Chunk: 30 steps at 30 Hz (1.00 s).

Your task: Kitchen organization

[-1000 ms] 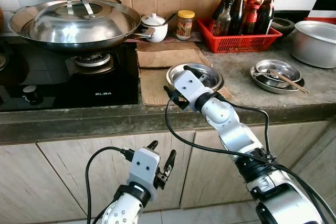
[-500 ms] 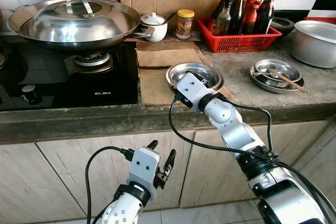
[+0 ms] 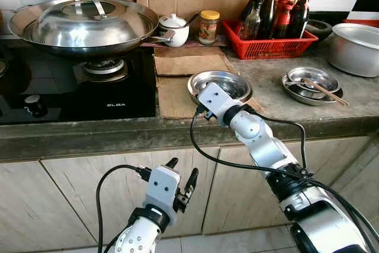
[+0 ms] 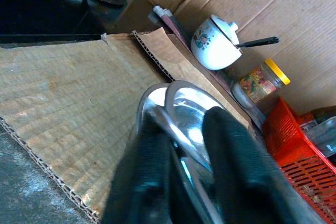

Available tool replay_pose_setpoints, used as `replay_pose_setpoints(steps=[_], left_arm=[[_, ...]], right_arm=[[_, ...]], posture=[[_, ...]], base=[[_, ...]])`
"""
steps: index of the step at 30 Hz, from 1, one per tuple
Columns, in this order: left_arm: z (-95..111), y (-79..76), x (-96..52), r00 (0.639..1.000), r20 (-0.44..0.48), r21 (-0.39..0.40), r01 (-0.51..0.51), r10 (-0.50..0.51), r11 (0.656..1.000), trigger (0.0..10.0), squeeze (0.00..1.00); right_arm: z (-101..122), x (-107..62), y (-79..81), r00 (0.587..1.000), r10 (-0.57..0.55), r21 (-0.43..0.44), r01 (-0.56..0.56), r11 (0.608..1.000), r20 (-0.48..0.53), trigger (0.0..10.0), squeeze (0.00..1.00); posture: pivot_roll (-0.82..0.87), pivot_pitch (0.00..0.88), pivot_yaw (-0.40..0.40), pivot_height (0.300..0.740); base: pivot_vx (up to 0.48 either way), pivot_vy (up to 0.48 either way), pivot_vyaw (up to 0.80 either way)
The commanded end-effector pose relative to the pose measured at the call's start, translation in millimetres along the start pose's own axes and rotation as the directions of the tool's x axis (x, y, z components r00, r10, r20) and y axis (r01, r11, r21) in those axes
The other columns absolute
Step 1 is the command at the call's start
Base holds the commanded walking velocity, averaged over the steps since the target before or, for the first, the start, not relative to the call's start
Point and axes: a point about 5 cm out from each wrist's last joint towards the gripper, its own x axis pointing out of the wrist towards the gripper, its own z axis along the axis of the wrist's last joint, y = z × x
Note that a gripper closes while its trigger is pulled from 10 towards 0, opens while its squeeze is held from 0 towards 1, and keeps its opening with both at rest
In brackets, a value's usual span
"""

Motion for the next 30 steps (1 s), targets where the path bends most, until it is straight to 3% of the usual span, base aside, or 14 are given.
replay_pose_setpoints(steps=[1, 16, 20, 22, 23, 26, 30], left_arm=[[3, -0.7, 0.7, 1.0, 0.012, 0.0, -0.003, 0.003, 1.0, 10.0, 0.0], [1, -0.6, 1.0, 1.0, 0.006, 0.001, -0.001, 0.001, 1.0, 10.0, 0.0], [1, 0.0, 1.5, 1.0, 0.004, 0.0, -0.003, 0.003, 1.0, 10.0, 0.0], [0, 0.8, 1.6, 1.0, 0.003, 0.002, -0.006, 0.006, 1.0, 10.0, 0.0], [0, 1.5, 1.7, 1.0, 0.002, 0.003, -0.008, 0.008, 1.0, 10.0, 0.0], [0, 2.9, 2.2, 1.0, 0.0, 0.005, -0.01, 0.01, 1.0, 10.0, 0.0], [-1, 4.3, 2.9, 1.0, -0.002, 0.007, -0.011, 0.011, 1.0, 10.0, 0.0]], right_arm=[[5, 2.3, -8.7, 0.999, -0.028, -0.014, 0.028, 1.0, 0.017, 0.0, 0.0], [8, 2.2, -15.3, 0.994, -0.101, 0.044, 0.1, 0.994, 0.032, 0.0, 0.0], [13, 0.4, -25.9, 0.978, -0.203, 0.142, 0.193, 0.971, 0.056, 0.0, 0.0], [25, -7.0, -39.1, 0.936, -0.333, 0.286, 0.29, 0.913, 0.113, 0.0, 0.0], [31, -14.9, -46.9, 0.897, -0.418, 0.377, 0.341, 0.861, 0.144, 0.0, 0.0], [36, -24.7, -50.4, 0.859, -0.488, 0.462, 0.372, 0.805, 0.158, 0.0, 0.0], [38, -36.7, -52.2, 0.821, -0.548, 0.499, 0.411, 0.763, 0.159, 0.0, 0.0]], posture=[[0.07, 0.003, -0.081, 0.74], [0.08, 0.0, -0.078, 0.74], [0.08, 0.0, -0.08, 0.74], [0.08, 0.0, -0.075, 0.74], [0.08, 0.0, -0.073, 0.74], [0.08, 0.0, -0.066, 0.74], [0.08, 0.0, -0.066, 0.74]], base=[[0.0, 0.0, 0.0], [0.0, 0.0, 0.0], [0.0, 0.0, 0.0], [0.0, 0.0, 0.0], [0.0, 0.0, 0.0], [0.0, 0.0, 0.0], [0.0, 0.0, 0.0]])
